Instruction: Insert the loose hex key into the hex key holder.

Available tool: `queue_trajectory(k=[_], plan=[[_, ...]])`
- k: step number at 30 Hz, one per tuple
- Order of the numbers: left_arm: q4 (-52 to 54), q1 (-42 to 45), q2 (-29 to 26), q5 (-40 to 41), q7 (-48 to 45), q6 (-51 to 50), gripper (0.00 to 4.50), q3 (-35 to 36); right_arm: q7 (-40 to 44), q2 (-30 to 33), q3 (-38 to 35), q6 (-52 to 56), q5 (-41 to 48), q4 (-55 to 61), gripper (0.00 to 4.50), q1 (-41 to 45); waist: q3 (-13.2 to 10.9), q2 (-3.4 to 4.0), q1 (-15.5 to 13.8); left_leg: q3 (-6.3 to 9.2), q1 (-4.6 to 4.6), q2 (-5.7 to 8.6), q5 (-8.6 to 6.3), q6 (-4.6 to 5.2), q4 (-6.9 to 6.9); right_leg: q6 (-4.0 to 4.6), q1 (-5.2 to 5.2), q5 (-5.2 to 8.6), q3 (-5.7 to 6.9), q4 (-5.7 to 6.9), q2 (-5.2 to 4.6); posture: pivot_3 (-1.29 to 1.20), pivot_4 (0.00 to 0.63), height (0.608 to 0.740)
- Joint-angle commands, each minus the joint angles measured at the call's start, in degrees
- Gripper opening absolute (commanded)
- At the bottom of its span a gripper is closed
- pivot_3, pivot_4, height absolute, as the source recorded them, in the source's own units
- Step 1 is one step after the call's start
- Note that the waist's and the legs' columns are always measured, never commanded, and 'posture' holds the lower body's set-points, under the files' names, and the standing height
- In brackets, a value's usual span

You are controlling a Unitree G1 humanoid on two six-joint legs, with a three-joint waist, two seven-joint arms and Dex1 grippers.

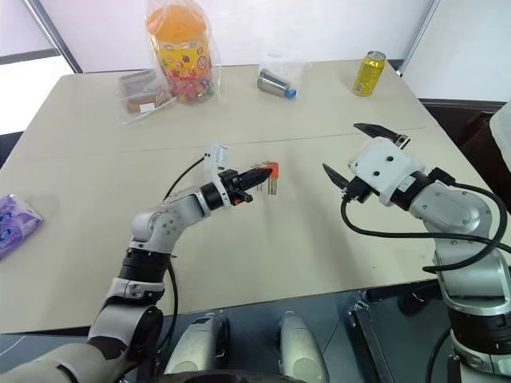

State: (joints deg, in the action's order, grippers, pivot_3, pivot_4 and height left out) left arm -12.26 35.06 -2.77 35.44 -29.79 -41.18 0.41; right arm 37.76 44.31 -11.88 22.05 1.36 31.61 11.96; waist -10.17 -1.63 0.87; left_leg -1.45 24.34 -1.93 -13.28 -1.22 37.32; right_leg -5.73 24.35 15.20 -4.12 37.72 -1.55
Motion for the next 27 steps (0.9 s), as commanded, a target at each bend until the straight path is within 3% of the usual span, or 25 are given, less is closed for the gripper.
queue_trajectory(k=[1,11,14,20,27], plan=[[-3.28,1.96,1.65,-0.71,0.92,-0.05,0.00,0.77,-1.08,1.05,-2.42,0.61,-0.52,3.79,4.40,-1.01,0.00,0.00,-0.06,0.00,0.00,0.00,0.00,0.00,0.00,0.00,0.00,0.00,0.00,0.00,0.00,0.00,0.150,0.740],[-8.60,2.47,5.06,0.72,4.92,-4.68,0.00,5.18,-1.70,1.50,-2.25,1.92,-1.55,6.27,4.40,-2.85,0.00,0.00,-0.16,0.01,0.02,0.02,0.00,0.00,0.01,0.00,-0.01,0.00,0.00,-0.03,-0.02,0.00,0.150,0.740],[-9.11,2.16,4.68,0.68,6.07,-5.29,1.23,6.75,-1.68,1.53,-1.69,1.94,-1.70,6.22,4.50,-2.53,0.00,0.00,-0.16,0.02,0.01,0.02,0.00,0.00,0.00,0.00,-0.01,0.00,0.00,-0.03,-0.02,0.00,0.150,0.740],[-7.64,2.96,2.14,0.86,6.74,-4.42,4.32,9.28,-1.34,1.67,-0.15,1.15,-1.98,4.82,4.50,-1.34,0.01,-0.01,-0.04,0.02,-0.04,0.02,0.00,0.00,0.00,0.00,-0.05,0.00,0.01,-0.03,-0.01,0.00,0.150,0.740],[-0.42,4.76,-7.06,-3.81,-0.71,2.02,4.42,4.78,2.32,3.14,1.23,1.39,0.20,2.31,4.50,-0.84,0.01,0.00,-0.20,0.01,-0.07,0.01,0.00,-0.01,-0.10,0.01,-0.04,0.01,-0.01,-0.04,0.01,0.00,0.150,0.740]])
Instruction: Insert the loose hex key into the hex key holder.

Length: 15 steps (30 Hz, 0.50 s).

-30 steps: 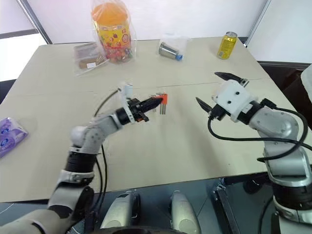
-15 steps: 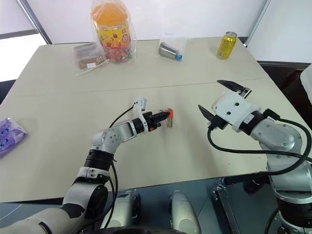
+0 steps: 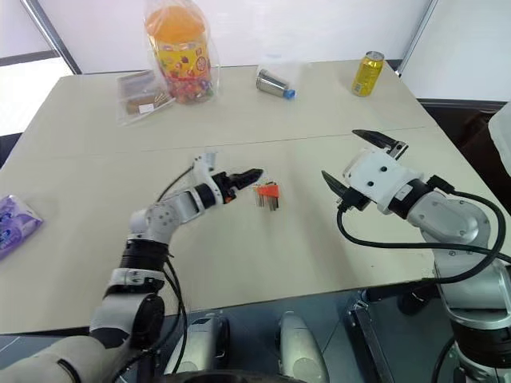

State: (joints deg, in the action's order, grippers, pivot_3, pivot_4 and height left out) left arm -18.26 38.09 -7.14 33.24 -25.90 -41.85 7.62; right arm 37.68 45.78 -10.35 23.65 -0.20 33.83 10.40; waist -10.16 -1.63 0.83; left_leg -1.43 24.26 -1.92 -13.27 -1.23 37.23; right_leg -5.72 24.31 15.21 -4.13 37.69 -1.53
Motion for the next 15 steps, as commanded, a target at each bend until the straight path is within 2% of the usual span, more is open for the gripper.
queue_trajectory(k=[1,6,11,15], plan=[[7.28,1.82,-4.60,-2.39,-6.69,3.40,4.42,-3.64,3.83,2.37,-0.19,0.18,2.61,-0.22,4.50,0.33,-0.01,-0.01,-0.26,0.00,0.04,0.01,0.00,0.00,0.00,0.00,0.00,0.00,0.01,-0.04,-0.03,0.00,0.150,0.740],[14.66,1.29,-14.67,-4.73,-17.45,5.92,4.42,-8.05,12.05,7.14,-1.37,4.21,8.54,-1.69,4.50,-1.04,-0.01,0.00,-0.17,-0.03,0.12,0.02,0.00,0.00,0.00,0.00,-0.05,-0.01,0.04,-0.24,-0.09,0.00,0.150,0.740],[24.31,-1.15,-26.96,-0.85,-30.37,1.01,4.42,-9.58,19.46,13.19,-2.63,6.06,13.69,-3.98,4.50,0.29,-0.01,0.01,0.28,-0.04,0.08,-0.04,0.00,0.01,-0.06,0.01,-0.02,0.00,0.04,-0.24,-0.05,0.00,0.150,0.740],[29.16,-3.29,-33.69,2.34,-36.44,-2.14,4.42,-8.72,23.01,16.38,-2.64,6.99,16.74,-5.30,4.50,2.03,-0.02,0.03,0.19,-0.05,0.06,-0.05,-0.01,0.01,-0.08,0.09,-0.02,0.05,0.04,-0.25,-0.05,0.00,0.150,0.740]])
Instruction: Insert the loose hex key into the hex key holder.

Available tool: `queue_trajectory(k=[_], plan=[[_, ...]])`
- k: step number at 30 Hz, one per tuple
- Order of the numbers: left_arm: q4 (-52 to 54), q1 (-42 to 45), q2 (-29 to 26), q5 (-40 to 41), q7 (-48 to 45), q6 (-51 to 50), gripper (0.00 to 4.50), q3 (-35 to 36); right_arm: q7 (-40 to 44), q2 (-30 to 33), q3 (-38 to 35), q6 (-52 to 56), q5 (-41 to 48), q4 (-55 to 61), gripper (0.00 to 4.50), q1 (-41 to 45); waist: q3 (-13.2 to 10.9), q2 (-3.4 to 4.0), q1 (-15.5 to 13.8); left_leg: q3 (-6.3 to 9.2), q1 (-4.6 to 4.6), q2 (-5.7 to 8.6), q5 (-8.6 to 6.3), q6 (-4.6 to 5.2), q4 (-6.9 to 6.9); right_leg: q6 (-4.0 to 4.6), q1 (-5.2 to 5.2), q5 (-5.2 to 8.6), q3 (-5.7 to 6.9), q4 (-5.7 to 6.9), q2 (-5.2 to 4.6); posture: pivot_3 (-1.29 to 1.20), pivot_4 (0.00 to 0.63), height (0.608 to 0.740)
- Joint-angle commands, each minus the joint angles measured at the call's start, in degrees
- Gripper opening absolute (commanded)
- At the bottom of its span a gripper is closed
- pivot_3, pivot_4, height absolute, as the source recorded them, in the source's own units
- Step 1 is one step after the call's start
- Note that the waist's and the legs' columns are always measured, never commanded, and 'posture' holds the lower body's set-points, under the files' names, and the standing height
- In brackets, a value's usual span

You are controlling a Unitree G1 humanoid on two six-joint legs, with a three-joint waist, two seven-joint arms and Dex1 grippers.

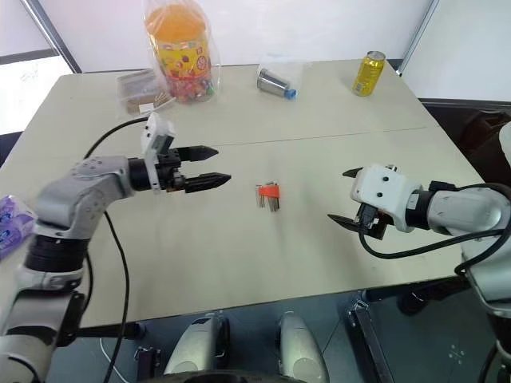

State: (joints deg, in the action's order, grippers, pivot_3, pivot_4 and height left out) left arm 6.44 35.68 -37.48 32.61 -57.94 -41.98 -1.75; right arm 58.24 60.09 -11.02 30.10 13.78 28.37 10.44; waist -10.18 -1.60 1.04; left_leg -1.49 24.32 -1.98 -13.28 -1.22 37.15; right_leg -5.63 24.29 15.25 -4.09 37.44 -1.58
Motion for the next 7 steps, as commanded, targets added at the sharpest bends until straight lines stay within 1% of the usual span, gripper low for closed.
queue_trajectory(k=[1,4,7], plan=[[5.58,-1.28,-4.71,4.20,-5.43,-3.25,4.42,1.27,3.18,2.66,-1.98,0.80,3.45,-0.18,4.50,2.55,-0.01,-0.01,-0.01,0.00,0.01,-0.01,0.00,0.00,0.01,0.01,0.00,0.01,0.00,-0.01,0.00,0.00,0.150,0.740],[7.28,-1.63,-6.80,6.72,-5.86,-5.92,4.42,3.04,4.17,3.72,-1.79,1.15,4.79,-1.22,4.50,4.08,-0.01,-0.02,-0.29,0.01,0.03,-0.01,0.00,0.00,0.04,0.10,0.00,0.06,0.01,0.00,-0.01,0.00,0.150,0.740],[8.28,-2.59,-8.40,7.66,-6.28,-6.52,4.42,4.03,4.58,4.14,-1.06,0.94,5.13,-2.49,4.50,5.76,-0.01,-0.02,-0.31,-0.01,0.06,0.00,0.00,0.00,0.09,0.12,0.00,0.07,0.01,-0.01,-0.03,0.00,0.150,0.740]])
